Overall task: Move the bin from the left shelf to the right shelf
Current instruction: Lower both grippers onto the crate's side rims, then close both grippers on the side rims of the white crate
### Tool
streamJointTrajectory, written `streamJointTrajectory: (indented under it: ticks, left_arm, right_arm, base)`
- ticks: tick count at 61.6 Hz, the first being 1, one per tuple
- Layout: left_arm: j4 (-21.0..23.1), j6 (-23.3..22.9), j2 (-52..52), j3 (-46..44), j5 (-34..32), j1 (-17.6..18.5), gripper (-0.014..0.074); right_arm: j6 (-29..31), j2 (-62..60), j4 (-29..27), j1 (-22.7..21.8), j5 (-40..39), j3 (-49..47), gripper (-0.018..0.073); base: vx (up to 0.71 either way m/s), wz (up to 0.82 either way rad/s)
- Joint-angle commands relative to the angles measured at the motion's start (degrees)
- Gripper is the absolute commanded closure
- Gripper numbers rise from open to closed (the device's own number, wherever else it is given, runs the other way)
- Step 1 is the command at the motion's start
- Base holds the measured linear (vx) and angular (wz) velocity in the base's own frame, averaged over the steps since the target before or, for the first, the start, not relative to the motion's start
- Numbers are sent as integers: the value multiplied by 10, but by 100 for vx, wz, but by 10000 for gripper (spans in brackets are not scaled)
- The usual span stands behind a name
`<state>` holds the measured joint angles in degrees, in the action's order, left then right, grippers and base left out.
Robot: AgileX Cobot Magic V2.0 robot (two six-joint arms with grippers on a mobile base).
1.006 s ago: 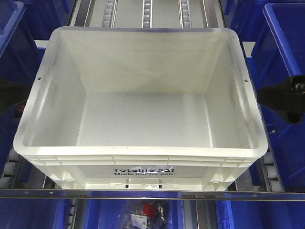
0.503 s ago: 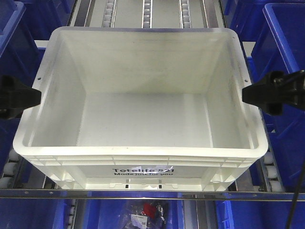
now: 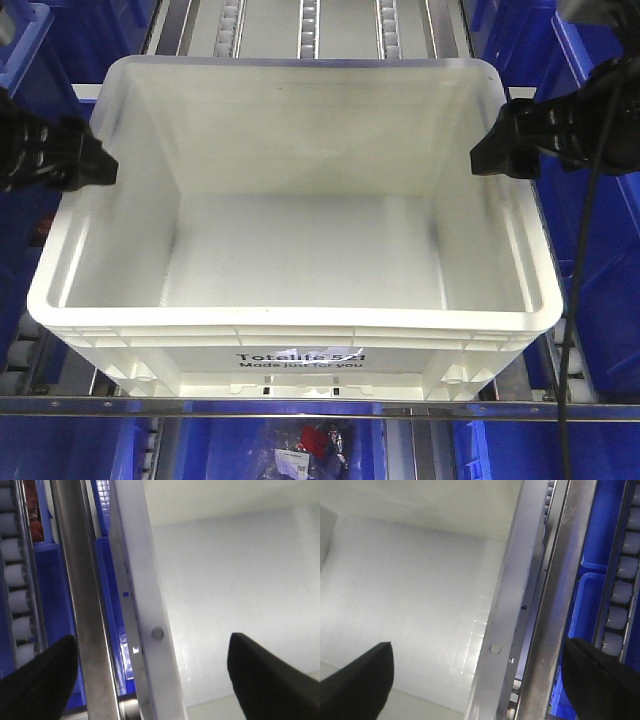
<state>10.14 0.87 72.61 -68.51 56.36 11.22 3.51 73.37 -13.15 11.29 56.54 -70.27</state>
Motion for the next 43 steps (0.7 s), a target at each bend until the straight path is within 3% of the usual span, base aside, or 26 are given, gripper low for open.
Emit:
streamJointTrajectory:
  ticks: [1,43]
  left_arm:
    - [7,-1,8,-38,-23,3,12]
    - [4,0,114,-63,-29,4,12]
  right_arm:
    - [7,0,-8,-2,-30,-20,-83]
    - [10,107,-7,-2,-53,-20,-51]
  base:
    - [0,0]
    - [0,0]
